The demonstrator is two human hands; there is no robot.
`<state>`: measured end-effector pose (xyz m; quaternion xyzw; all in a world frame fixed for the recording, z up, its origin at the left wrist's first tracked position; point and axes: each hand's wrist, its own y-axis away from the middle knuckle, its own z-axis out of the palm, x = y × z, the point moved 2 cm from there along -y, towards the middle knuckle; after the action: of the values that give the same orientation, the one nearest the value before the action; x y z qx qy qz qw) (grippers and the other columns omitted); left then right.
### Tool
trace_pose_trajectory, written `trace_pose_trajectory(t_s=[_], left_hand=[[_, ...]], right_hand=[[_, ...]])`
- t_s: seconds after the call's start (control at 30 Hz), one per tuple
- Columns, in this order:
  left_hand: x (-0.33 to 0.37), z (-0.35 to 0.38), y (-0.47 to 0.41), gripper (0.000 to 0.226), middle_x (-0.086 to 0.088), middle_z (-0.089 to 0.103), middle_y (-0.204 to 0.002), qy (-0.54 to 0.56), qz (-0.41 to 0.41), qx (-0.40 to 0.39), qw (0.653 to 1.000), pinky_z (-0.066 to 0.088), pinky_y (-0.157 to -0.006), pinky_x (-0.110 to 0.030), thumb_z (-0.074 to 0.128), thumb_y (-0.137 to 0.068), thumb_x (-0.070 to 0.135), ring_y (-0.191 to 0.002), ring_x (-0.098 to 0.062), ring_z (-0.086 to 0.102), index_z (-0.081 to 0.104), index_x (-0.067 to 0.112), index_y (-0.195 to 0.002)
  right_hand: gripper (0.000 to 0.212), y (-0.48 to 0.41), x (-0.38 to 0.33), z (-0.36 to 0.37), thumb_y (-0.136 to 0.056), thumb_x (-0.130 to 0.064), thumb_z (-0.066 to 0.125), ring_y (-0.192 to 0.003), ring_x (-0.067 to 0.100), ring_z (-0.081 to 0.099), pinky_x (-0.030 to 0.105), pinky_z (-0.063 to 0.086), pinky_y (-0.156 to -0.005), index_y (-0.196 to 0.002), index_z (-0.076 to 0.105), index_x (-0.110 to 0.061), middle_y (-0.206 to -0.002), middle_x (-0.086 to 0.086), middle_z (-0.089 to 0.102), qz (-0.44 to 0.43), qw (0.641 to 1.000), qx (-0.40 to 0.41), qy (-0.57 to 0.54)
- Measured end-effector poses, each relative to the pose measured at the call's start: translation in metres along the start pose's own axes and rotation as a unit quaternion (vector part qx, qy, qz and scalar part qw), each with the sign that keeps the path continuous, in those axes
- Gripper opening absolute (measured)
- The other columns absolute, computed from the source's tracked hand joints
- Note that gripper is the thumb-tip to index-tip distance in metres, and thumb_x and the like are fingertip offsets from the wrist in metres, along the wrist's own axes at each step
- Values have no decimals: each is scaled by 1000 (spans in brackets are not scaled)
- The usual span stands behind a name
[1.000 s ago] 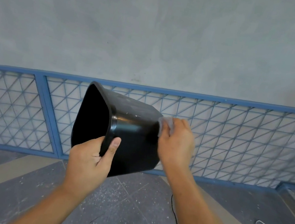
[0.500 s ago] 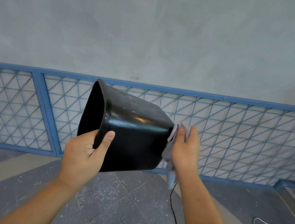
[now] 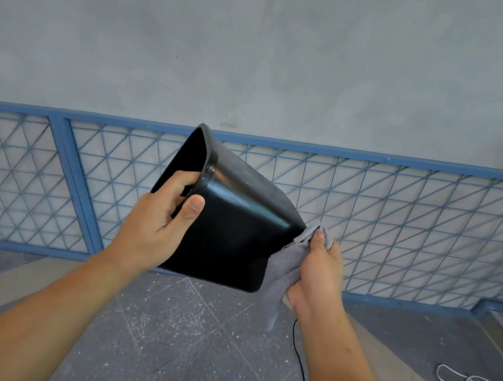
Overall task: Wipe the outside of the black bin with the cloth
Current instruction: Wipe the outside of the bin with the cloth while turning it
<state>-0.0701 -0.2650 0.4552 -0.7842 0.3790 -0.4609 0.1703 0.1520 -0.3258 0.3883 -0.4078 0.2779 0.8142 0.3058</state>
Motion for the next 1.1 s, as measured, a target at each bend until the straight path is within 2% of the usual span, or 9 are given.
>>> trace_pose_trajectory(t_s=[0.17,0.27,0.33,0.43,0.53,0.7,0.87,0.97,1.1], left_hand=[[1,-4,-24,43,24,50,-152,-33,31,-54,998,40,-112,-23,52,-105,34,-140,3,45,56,26,-147],[8,-13,-36,34,29,65,-132,-21,-30,-123,992,44,-100,-11,54,-106,25,-122,9,58,63,42,-134],[11,-12,-43,26,15,77,-108,41,-123,-148,980,51,-90,-20,53,-107,19,-101,-1,71,73,33,-116],[13,-3,-48,42,-6,74,-88,53,-201,-28,978,47,-84,-31,49,-104,42,-88,-20,70,74,9,-97],[11,4,-51,71,-1,73,-93,-38,-220,-5,975,42,-76,-24,34,-97,76,-83,-6,63,71,15,-96],[6,-6,-57,30,36,71,-89,-17,-230,-94,969,39,-79,-16,47,-102,58,-86,20,62,73,44,-97],[-6,-14,-53,32,-9,78,-91,101,-385,-65,915,53,-99,-51,61,-89,47,-94,-32,73,76,20,-95],[-11,-5,-42,46,-9,75,-95,145,-441,25,885,54,-96,-53,60,-84,63,-93,-32,69,70,20,-98],[-26,4,-31,88,9,72,-100,102,-423,-15,900,51,-101,-45,43,-62,102,-100,-20,66,70,27,-100]], right_hand=[[23,-2,14,-11,-110,-24,46,-86,19,67,38,56,-87,-101,65,-17,-91,5,67,10,998,28,-60],[21,0,27,-15,-110,-23,47,-82,16,69,32,56,-77,-103,66,-16,-89,2,70,35,994,53,-94],[20,2,38,-14,-110,-23,48,-77,14,71,30,56,-71,-104,66,-16,-86,1,72,47,991,68,-109],[21,10,54,-8,-110,-20,47,-67,10,72,26,57,-63,-99,65,-16,-77,-1,73,71,988,79,-116],[19,17,66,-4,-109,-20,48,-76,17,70,34,56,-74,-101,64,-15,-86,4,70,89,986,85,-112],[19,19,69,-5,-109,-22,48,-73,16,67,36,54,-74,-99,63,-16,-81,1,68,69,987,93,-114],[21,21,65,-2,-109,-24,48,-69,10,64,31,52,-69,-92,60,-19,-77,-3,64,3,991,105,-78],[21,19,65,3,-109,-28,48,-74,9,63,29,50,-71,-92,60,-24,-82,-3,64,-53,994,98,-24],[20,8,65,3,-109,-31,48,-79,10,65,31,52,-74,-94,60,-24,-85,-2,66,-113,990,81,38]])
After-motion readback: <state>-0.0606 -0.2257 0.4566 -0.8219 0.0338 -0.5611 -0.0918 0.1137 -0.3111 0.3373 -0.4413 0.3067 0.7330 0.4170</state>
